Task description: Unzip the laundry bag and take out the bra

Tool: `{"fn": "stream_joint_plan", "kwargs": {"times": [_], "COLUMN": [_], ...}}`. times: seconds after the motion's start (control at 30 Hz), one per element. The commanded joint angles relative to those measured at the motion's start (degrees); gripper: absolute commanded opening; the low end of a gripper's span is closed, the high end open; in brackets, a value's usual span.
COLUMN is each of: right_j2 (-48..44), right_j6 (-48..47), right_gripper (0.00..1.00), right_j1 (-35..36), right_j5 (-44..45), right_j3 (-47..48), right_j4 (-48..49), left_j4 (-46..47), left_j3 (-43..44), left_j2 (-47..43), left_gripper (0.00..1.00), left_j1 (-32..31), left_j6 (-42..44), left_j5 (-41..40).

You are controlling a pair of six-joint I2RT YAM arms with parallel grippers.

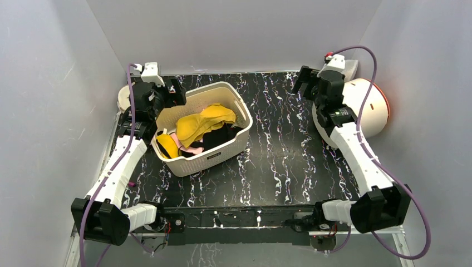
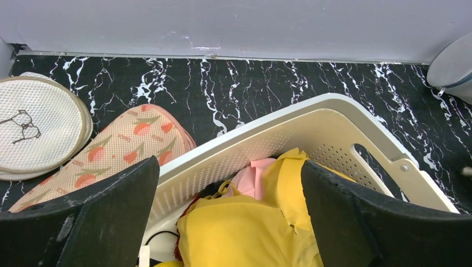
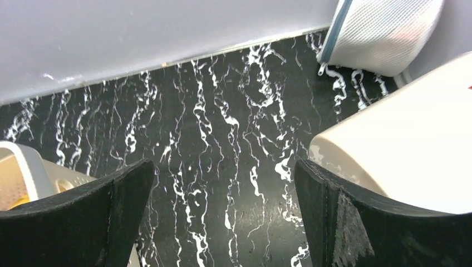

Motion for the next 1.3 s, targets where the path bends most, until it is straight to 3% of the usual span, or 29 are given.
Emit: {"fn": "stream_joint_plan", "kwargs": {"times": [0.0, 0.17, 0.33, 0.53, 0.8, 0.87, 0.97, 1.1, 1.27], "right_j2": [-5.41, -6.87, -3.93, 3.3, 19.52, 23.86, 31.69, 37.62, 55.09], "right_j6": [0.29, 6.75, 3.27, 0.4, -4.17, -3.07, -3.45, -9.0, -24.08], "right_gripper": [0.98, 0.98, 0.98, 0.98, 0.98, 0.98, 0.98, 0.98, 0.98], "right_j1": [-0.53, -0.62, -0.71, -0.79, -0.66, 2.46, 4.22, 4.65, 3.27], "right_j5": [5.73, 12.64, 0.68, -2.99, 15.18, 31.51, 37.71, 41.32, 50.78], "right_j3": [2.16, 3.15, 4.97, 7.98, 20.63, 23.64, 28.21, 28.24, 43.19], "right_j4": [4.35, 3.08, 2.2, 3.47, 5.11, 4.49, 2.48, 12.66, 23.0], "left_j4": [3.2, 3.94, 4.7, 5.49, 5.44, 5.2, 4.47, 3.66, 3.1], "left_j3": [-0.11, -0.46, -1.06, -1.55, -1.39, -1.25, -0.57, 0.35, 0.47], "left_j2": [-0.1, -0.16, -0.15, 0.09, -0.51, -0.31, 0.61, 1.65, 1.86], "left_gripper": [0.98, 0.98, 0.98, 0.98, 0.98, 0.98, 0.98, 0.98, 0.98], "left_j1": [-0.31, -0.38, -0.4, -0.63, -0.64, -0.99, -2.13, -3.21, -5.16], "left_j6": [0.25, 0.15, 0.33, 0.38, 0.2, 0.16, 0.38, 0.03, 0.66], "left_j5": [0.36, 0.45, 0.31, 0.38, 1.7, 1.77, 1.54, 2.51, 1.71]}}
